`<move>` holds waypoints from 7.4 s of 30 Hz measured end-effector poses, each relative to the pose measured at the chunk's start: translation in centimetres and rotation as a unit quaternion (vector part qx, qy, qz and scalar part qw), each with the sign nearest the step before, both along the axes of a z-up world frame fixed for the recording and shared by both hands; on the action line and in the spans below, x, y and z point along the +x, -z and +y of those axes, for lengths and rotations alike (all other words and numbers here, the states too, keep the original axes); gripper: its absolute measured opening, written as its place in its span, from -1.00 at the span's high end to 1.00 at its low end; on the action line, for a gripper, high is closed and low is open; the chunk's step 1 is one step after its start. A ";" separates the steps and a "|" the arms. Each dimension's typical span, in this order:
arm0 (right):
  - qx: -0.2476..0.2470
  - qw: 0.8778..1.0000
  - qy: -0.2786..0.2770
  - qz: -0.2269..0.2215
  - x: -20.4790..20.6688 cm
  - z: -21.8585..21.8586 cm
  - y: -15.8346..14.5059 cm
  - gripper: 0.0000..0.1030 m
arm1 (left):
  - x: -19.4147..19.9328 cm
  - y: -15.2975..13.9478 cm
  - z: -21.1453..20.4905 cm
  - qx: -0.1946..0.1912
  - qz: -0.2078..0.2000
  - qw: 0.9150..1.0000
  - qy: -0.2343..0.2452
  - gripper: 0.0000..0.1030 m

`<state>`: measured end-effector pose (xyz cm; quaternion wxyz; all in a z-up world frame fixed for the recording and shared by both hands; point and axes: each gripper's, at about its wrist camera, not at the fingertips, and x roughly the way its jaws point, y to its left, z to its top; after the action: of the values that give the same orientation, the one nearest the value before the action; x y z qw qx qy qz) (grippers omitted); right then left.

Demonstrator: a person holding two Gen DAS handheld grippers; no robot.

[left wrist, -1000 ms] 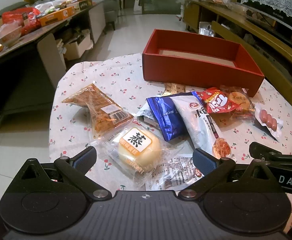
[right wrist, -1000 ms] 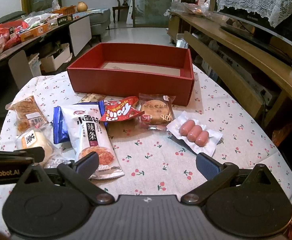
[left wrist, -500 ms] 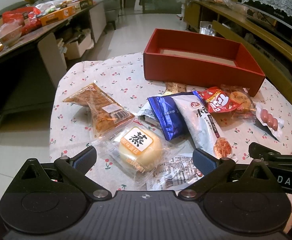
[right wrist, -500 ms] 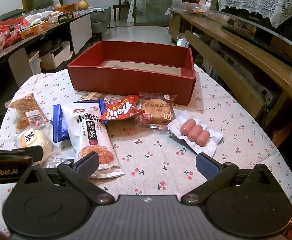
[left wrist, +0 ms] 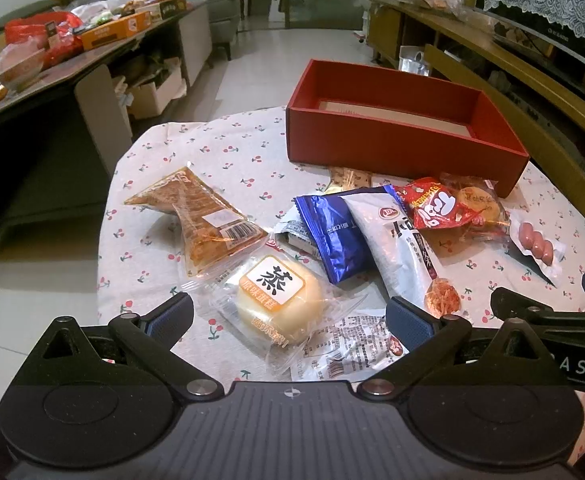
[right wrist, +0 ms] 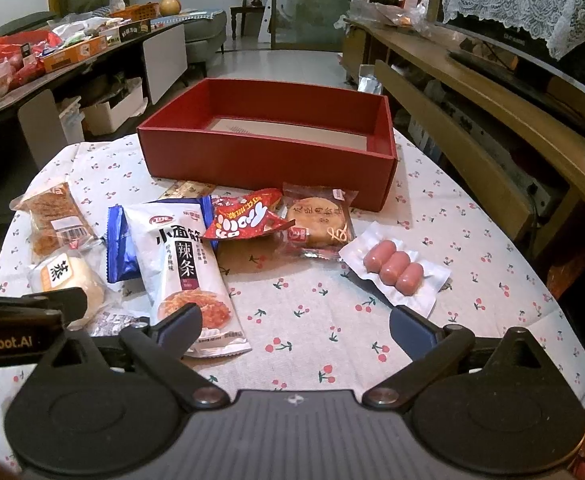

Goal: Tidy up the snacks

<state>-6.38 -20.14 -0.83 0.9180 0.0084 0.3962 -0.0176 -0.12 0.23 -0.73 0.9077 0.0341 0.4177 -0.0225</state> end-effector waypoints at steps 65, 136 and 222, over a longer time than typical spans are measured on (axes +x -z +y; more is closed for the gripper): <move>0.018 0.995 -0.086 0.041 4.8 3.3 0.8 -0.96 | 2.4 0.3 3.7 -0.005 0.027 0.997 -0.075 -1.00; 0.061 0.988 -0.133 0.048 4.4 1.7 -0.1 0.13 | 3.9 1.6 2.3 -0.017 0.076 0.995 -0.059 -0.70; 0.060 0.993 -0.097 -0.011 6.7 -0.1 -2.9 0.13 | 7.3 -4.5 -1.6 -0.095 0.003 0.995 0.031 -0.25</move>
<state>0.33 -20.27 2.11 0.9174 0.0248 0.3855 0.0956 7.15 -1.34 3.81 0.9046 -0.0396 0.4147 -0.0902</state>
